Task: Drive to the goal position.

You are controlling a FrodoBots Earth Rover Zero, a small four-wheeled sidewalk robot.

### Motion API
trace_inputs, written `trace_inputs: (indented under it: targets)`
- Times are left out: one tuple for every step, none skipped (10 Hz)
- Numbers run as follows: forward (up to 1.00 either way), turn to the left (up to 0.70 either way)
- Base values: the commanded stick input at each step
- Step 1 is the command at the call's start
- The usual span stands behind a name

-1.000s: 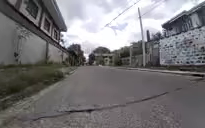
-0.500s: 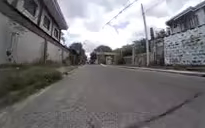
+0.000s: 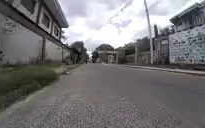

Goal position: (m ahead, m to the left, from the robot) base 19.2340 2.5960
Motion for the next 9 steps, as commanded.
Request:
trace_inputs:
  targets:
    - [1.00, 0.04]
    - [1.00, 0.04]
    - [1.00, 0.04]
    - [1.00, 0.02]
    - [1.00, -0.07]
    - [1.00, -0.11]
    - [1.00, -0.05]
    - [1.00, 0.03]
    - [1.00, 0.04]
